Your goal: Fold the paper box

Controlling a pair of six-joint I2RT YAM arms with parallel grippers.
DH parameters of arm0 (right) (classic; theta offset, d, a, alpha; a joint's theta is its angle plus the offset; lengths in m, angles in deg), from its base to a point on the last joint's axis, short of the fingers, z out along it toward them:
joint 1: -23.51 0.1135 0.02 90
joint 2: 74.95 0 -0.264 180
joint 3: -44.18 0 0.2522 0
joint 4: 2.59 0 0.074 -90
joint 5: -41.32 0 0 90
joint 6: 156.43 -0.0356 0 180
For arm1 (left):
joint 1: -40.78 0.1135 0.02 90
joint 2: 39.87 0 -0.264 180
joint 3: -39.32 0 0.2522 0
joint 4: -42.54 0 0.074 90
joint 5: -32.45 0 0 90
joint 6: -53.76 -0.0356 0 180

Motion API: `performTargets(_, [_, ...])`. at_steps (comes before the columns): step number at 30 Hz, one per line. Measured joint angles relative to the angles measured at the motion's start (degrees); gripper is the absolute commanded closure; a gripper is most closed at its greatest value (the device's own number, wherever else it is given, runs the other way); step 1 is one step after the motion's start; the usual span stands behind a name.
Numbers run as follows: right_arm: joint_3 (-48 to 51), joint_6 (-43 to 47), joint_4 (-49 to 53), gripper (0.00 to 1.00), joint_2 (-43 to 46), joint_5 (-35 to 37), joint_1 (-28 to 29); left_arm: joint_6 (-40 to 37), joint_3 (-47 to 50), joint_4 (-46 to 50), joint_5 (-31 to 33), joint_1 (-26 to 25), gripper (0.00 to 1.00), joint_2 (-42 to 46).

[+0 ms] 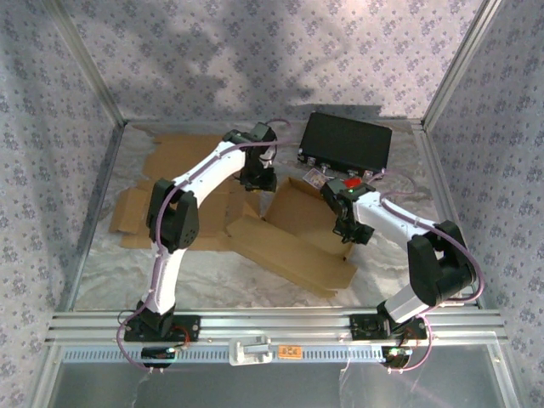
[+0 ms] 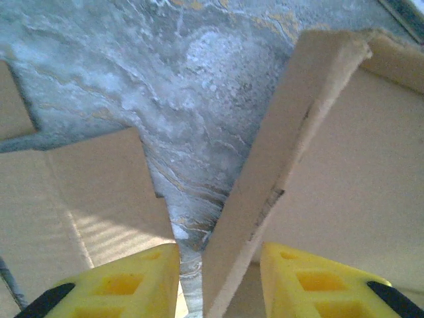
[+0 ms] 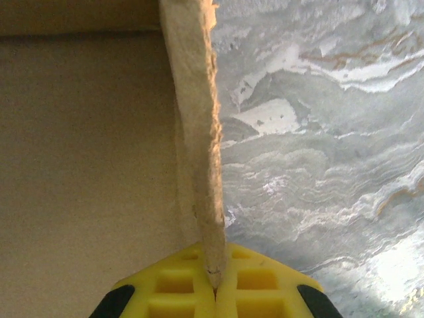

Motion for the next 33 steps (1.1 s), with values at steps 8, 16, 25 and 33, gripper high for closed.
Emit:
performTargets(8, [4.50, -4.20, -0.20, 1.00, 1.31, -8.22, -6.29, 3.72, 0.00, 1.07, 10.40, 0.15, 0.63, 8.70])
performTargets(16, [4.50, -7.54, -1.77, 1.00, 1.22, -14.19, -7.19, 8.44, 13.11, -0.20, 15.41, 7.74, 0.70, 31.26])
performTargets(25, [4.39, -13.42, -3.54, 1.00, 0.61, -16.61, -5.51, 16.94, 46.66, -8.37, 4.76, 11.67, 0.84, 41.68])
performTargets(33, [3.89, -21.64, -5.73, 1.00, -0.42, -18.97, -0.22, 24.44, 57.81, -18.58, -2.97, 11.39, 0.70, 45.68])
